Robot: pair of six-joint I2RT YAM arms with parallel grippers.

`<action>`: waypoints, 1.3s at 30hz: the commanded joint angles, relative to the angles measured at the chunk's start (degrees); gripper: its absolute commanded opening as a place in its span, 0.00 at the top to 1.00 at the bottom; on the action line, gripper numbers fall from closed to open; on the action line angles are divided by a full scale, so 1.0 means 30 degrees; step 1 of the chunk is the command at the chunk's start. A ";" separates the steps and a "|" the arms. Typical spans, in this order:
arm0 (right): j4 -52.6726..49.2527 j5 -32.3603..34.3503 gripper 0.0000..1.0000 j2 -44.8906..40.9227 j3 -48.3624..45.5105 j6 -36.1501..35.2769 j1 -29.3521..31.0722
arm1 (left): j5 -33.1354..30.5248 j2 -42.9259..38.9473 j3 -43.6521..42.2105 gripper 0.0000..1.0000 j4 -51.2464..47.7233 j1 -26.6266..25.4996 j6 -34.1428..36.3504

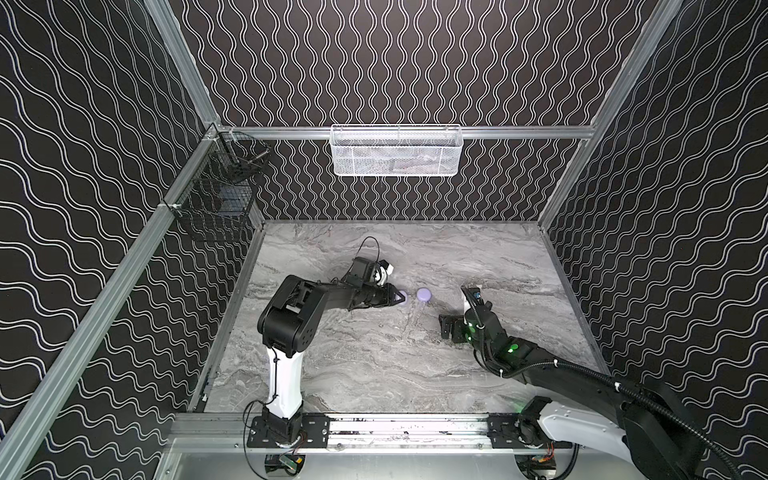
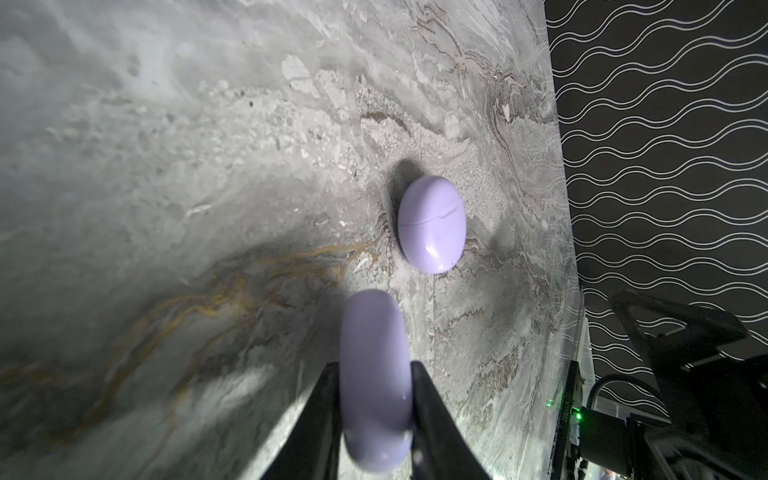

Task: Insert the wireless bluetooth earbuds into the charging case
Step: 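Carry the closed case with the left gripper down beside the round case, then open the left gripper to set the closed case on the table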

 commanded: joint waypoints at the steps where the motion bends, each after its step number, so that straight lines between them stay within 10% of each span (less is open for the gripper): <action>1: 0.0063 0.0393 0.01 -0.0147 0.0104 0.0328 0.0001 | 0.0311 0.0199 0.0150 0.69 0.0894 0.0055 -0.0358; 39: 0.0296 0.0214 0.01 -0.0264 -0.0041 0.0364 -0.0028 | -0.1818 -0.0941 -0.0220 0.55 -0.1072 0.0274 0.0844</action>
